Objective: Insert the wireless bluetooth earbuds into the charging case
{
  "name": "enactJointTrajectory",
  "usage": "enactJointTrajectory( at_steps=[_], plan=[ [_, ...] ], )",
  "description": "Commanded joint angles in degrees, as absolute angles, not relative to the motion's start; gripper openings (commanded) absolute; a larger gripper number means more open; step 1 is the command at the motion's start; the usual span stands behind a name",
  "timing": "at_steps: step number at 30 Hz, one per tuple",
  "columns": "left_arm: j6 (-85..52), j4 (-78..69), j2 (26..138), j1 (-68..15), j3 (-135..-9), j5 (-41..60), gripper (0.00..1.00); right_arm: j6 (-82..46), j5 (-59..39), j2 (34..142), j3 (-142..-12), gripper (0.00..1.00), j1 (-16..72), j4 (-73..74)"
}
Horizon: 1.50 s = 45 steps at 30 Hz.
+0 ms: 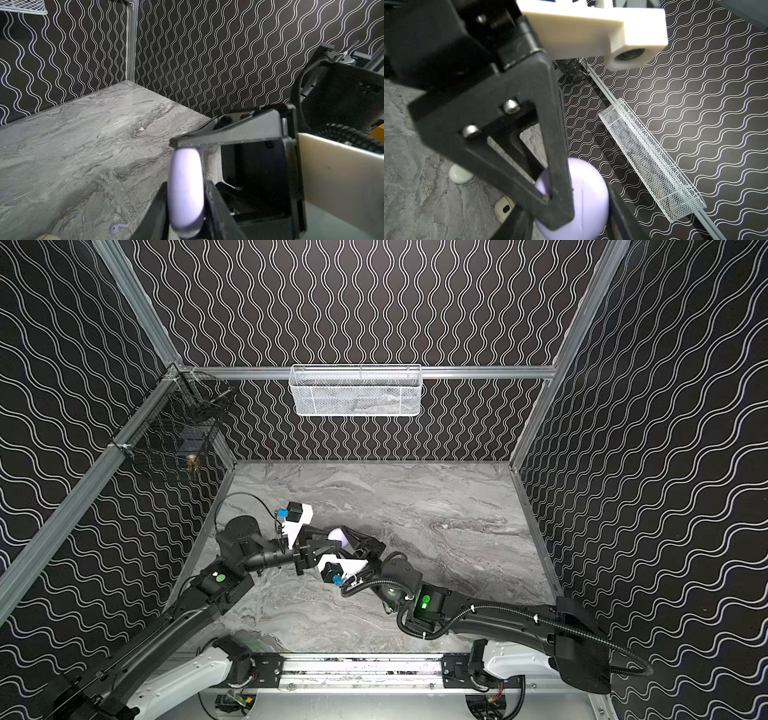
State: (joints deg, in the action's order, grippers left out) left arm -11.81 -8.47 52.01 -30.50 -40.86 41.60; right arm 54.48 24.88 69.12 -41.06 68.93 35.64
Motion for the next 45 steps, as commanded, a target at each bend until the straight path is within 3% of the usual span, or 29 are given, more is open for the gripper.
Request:
enactJointTrajectory(
  at_steps=[1, 7, 16, 23, 26, 29, 45],
  plan=[
    [-10.3, -8.3, 52.3, -30.8, -41.3, 44.0, 0.25, 54.0, 24.4, 69.0, -41.7, 0.30, 69.0, 39.8],
    [-10.3, -8.7, 53.0, -30.9, -41.5, 44.6, 0.21, 52.7, 22.4, 68.0, -41.6, 0.30, 69.2, 38.6],
    [-10.4, -8.7, 53.5, -31.0, -41.4, 44.4, 0.30, 52.6, 21.8, 67.9, -41.8, 0.31, 69.4, 38.3],
    [-10.1, -8.4, 53.8, -31.0, -41.5, 44.5, 0.15, 52.8, 23.5, 68.5, -41.8, 0.31, 69.4, 39.8],
    [-10.4, -9.1, 53.6, -31.0, -41.4, 44.8, 0.29, 52.7, 23.7, 68.4, -42.0, 0.31, 69.4, 39.9],
    [-10.2, -8.5, 53.0, -31.0, -41.2, 44.4, 0.37, 52.9, 24.7, 68.4, -42.0, 0.31, 69.4, 39.9],
    [-8.5, -6.1, 54.8, -31.4, -42.8, 44.9, 0.35, 56.3, 27.6, 67.6, -40.8, 0.32, 69.4, 41.4]
  ],
)
